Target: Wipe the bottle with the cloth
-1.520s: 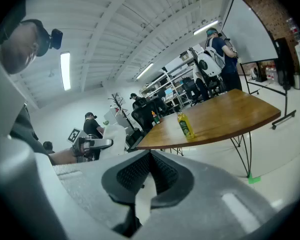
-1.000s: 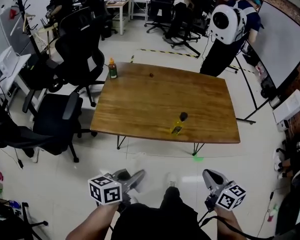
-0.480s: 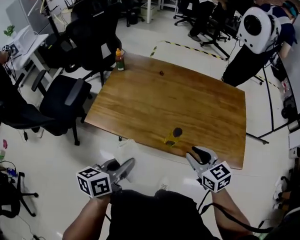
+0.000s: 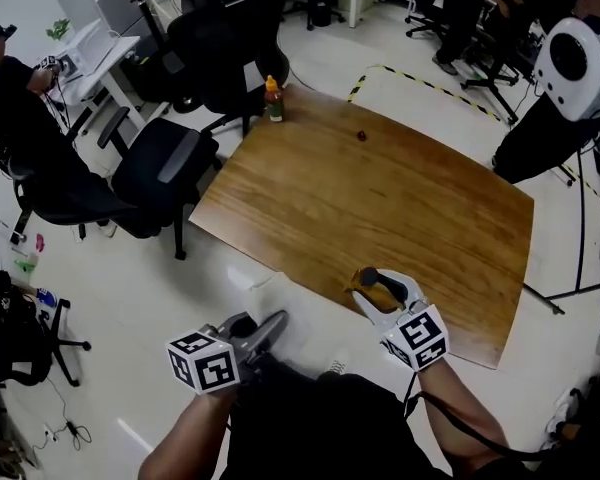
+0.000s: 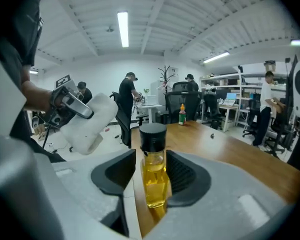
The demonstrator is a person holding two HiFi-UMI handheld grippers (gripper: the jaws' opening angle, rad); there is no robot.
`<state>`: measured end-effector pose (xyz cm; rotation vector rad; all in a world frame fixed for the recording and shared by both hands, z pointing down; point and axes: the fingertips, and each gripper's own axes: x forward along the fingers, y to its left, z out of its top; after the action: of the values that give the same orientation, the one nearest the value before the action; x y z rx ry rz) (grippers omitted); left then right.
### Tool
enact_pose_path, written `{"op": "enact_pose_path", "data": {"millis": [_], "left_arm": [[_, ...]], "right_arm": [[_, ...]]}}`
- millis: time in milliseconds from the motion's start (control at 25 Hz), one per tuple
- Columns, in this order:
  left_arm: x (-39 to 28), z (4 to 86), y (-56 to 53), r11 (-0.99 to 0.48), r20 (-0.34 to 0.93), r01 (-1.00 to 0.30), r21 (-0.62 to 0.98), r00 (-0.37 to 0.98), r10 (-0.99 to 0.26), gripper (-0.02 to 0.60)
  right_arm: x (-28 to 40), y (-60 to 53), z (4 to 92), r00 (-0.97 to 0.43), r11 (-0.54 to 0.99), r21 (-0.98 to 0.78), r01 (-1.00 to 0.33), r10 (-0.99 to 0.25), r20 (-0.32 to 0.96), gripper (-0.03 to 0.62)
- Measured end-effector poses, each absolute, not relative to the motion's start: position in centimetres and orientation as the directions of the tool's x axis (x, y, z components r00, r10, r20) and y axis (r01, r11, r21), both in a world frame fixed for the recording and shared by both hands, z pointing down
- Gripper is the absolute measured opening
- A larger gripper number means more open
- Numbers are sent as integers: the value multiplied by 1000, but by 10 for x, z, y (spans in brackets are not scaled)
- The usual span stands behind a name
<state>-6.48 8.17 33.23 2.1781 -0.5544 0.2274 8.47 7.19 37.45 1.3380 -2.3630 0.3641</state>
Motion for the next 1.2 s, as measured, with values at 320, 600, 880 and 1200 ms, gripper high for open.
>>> {"op": "enact_pose_path", "data": {"millis": [320,600,880,1200], "left_arm": [[-46,355,38,-501,293,-369,783,929,-226,103],[6,370,19,-354,56,-31,935,997,58,102],[42,361,21,-122,-282,331,936,910,303,101],[68,401,36,-152,-189,283,947,874,448,100]], "right_arm": [[86,65,370,-441,474,-32,-880,-790,425,138],[86,64,361,-422,446,-27,-895,-824,379,137],[79,57,356,-422,435,-52,-899,-825,376,137],[76,56,360,-404,415,-61,-908,-825,396,137]]}}
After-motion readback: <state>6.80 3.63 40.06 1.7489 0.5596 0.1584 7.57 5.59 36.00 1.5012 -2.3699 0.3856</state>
